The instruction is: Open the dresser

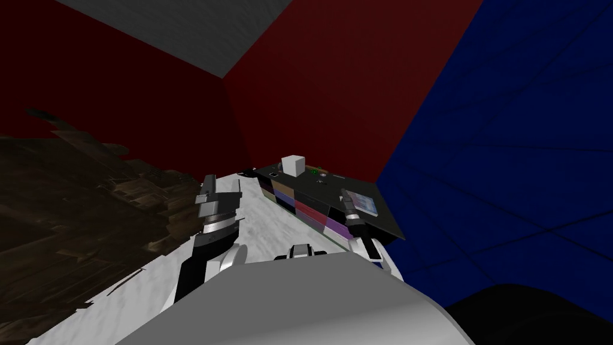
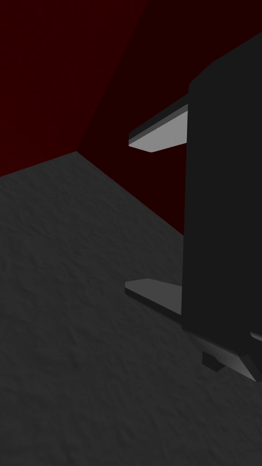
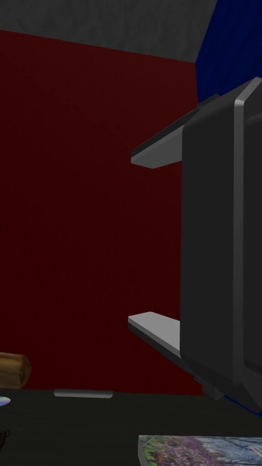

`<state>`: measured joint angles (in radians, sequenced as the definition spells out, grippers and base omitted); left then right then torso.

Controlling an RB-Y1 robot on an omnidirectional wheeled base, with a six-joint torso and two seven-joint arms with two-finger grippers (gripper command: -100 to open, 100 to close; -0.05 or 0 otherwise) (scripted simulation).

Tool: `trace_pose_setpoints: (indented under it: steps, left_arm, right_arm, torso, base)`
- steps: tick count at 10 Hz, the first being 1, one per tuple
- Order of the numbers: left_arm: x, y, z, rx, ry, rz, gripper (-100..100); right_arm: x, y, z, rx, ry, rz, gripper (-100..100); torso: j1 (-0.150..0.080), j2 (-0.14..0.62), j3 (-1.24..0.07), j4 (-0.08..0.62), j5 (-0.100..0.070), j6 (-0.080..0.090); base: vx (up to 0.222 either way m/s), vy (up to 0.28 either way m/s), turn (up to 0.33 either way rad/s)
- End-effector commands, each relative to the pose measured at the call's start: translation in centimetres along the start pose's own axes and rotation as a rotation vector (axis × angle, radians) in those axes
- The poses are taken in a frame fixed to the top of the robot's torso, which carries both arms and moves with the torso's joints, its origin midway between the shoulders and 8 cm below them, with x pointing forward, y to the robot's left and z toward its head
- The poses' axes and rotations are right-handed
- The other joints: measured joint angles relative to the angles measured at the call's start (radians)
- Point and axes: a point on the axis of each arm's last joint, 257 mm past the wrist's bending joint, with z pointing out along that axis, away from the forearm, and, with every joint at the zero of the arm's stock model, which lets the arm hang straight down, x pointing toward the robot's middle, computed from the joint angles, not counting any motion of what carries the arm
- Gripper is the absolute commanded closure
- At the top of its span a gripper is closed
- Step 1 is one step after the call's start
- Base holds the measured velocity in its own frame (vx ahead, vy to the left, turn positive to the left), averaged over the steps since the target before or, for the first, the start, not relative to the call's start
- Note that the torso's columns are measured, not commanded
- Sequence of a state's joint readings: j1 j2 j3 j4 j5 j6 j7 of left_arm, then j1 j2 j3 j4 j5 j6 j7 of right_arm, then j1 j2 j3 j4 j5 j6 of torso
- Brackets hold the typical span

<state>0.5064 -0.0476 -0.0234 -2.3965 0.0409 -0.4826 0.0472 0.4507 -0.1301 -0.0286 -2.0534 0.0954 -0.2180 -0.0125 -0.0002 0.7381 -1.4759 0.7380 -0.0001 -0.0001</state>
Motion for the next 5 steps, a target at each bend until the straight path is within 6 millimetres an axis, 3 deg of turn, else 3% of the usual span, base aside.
trace_pose_setpoints:
  steps: [1,5]
  left_arm:
    - [0.0,0.0,0.0,0.000,0.000,0.000,0]
    - [0.0,0.0,0.0,0.000,0.000,0.000,0]
  right_arm:
    - [1.2,-3.4,-0.1,0.090,0.036,-0.063,-100]
    - [3.3,-10.8,-1.2,0.285,0.110,-0.202,-100]
  torso:
    - [0.001,0.000,0.000,0.000,0.000,0.000]
    - [0.000,0.000,0.000,0.000,0.000,0.000]
  base:
    - [0.030,0.043,0.032]
    - [0.043,0.051,0.076]
